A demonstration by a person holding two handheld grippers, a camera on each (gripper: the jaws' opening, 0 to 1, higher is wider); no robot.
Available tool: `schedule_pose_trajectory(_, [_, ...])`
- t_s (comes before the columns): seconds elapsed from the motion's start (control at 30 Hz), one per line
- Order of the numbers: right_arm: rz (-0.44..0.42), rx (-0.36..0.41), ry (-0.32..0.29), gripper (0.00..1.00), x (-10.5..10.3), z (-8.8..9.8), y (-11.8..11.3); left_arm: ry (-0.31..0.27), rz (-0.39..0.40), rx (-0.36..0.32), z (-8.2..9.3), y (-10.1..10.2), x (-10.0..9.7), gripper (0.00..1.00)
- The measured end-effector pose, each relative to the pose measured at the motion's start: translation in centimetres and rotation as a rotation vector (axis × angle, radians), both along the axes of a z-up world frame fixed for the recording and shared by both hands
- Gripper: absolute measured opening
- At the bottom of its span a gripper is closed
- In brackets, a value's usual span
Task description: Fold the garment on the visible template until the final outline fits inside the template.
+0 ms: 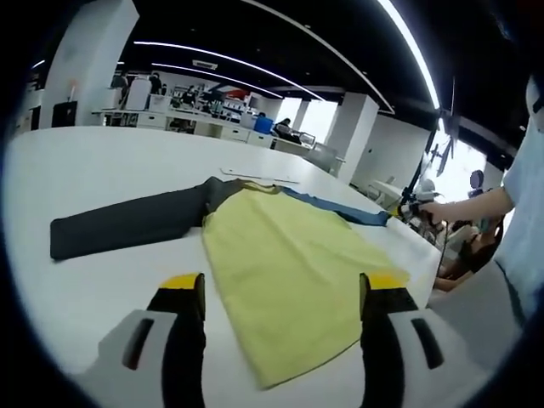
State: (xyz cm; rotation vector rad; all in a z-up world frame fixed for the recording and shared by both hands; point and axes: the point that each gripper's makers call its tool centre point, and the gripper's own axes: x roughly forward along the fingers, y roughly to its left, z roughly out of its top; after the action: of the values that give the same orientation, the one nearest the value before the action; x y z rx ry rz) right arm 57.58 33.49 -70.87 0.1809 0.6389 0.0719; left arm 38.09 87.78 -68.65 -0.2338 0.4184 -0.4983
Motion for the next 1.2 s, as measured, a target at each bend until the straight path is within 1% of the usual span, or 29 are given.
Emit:
schedule_pose_trajectory(0.03, [0.01, 0.003, -0.005, 0.0, 0.3, 0.3, 0.5, -0.001, -0.002, 0.001, 0.0, 0.0, 0.0, 0.7])
schedule_pose_trajectory(0.07, [0.033, 0.012, -0.012, 0.0, 0.6, 0.7, 1.5, 0.002, -0.001, -0.001, 0.0, 0.0, 0.0, 0.69])
schedule_pose_trajectory(0.13, [0.074, 0.005, -0.03, 0.0, 1.2, 1.2, 2.9, 0.003, 0.001, -0.004, 0.0, 0.1, 0.1, 0.69])
schedule_pose_trajectory(0.17, [0.118, -0.029, -0.026, 0.0, 1.6, 1.2, 3.9, -0.003, 0.008, -0.005, 0.1, 0.2, 0.2, 0.69])
schedule_pose_trajectory(0.2, [0.133, -0.046, -0.031, 0.0, 1.9, 1.3, 4.4, -0.007, 0.011, -0.007, 0.2, 0.3, 0.2, 0.69])
schedule_pose_trajectory(0.23, [0.16, -0.052, -0.051, 0.0, 2.5, 1.7, 5.5, -0.01, 0.014, -0.014, 0.4, 0.4, 0.2, 0.69])
schedule_pose_trajectory(0.3, [0.205, -0.037, -0.052, 0.0, 3.1, 2.0, 7.7, -0.017, 0.022, -0.027, 0.7, 0.5, 0.3, 0.69])
schedule_pose_trajectory(0.37, [0.242, -0.049, -0.063, 0.0, 3.7, 2.2, 9.4, -0.023, 0.022, -0.036, 0.9, 0.4, 0.3, 0.68])
schedule_pose_trajectory(0.4, [0.27, -0.04, -0.065, 0.0, 4.0, 2.3, 10.8, -0.026, 0.022, -0.033, 1.0, 0.5, 0.3, 0.68])
schedule_pose_trajectory(0.47, [0.303, -0.031, -0.068, 0.0, 4.3, 2.4, 12.5, -0.034, 0.024, -0.027, 1.0, 0.5, 0.4, 0.68])
schedule_pose_trajectory(0.53, [0.348, -0.024, -0.073, 0.0, 4.8, 2.6, 15.1, -0.043, 0.025, -0.029, 1.3, 0.6, 0.5, 0.68])
schedule_pose_trajectory(0.7, [0.419, 0.006, -0.077, 0.0, 5.3, 2.9, 19.5, -0.055, 0.029, -0.025, 1.5, 0.8, 0.5, 0.66])
schedule_pose_trajectory(0.73, [0.448, -0.002, -0.073, 0.0, 5.4, 2.9, 20.5, -0.056, 0.031, -0.024, 1.5, 0.9, 0.6, 0.66])
schedule_pose_trajectory(0.8, [0.463, -0.002, -0.085, 0.0, 5.8, 3.3, 21.7, -0.057, 0.035, -0.024, 1.5, 1.0, 0.6, 0.66])
schedule_pose_trajectory(0.83, [0.473, 0.016, -0.084, 0.0, 6.0, 3.5, 22.7, -0.061, 0.037, -0.024, 1.6, 1.1, 0.6, 0.65])
schedule_pose_trajectory(0.9, [0.499, 0.027, -0.087, 0.0, 6.2, 3.9, 24.3, -0.067, 0.04, -0.024, 1.8, 1.2, 0.7, 0.65])
schedule_pose_trajectory(1.0, [0.543, 0.018, -0.091, 0.0, 6.3, 4.0, 26.3, -0.072, 0.045, -0.025, 1.9, 1.3, 0.8, 0.65])
schedule_pose_trajectory(1.1, [0.561, 0.051, -0.096, 0.0, 6.6, 4.5, 28.4, -0.079, 0.05, -0.028, 2.1, 1.5, 0.8, 0.64])
schedule_pose_trajectory(1.2, [0.588, 0.052, -0.098, 0.0, 6.7, 4.6, 30.2, -0.084, 0.052, -0.029, 2.3, 1.6, 0.9, 0.63])
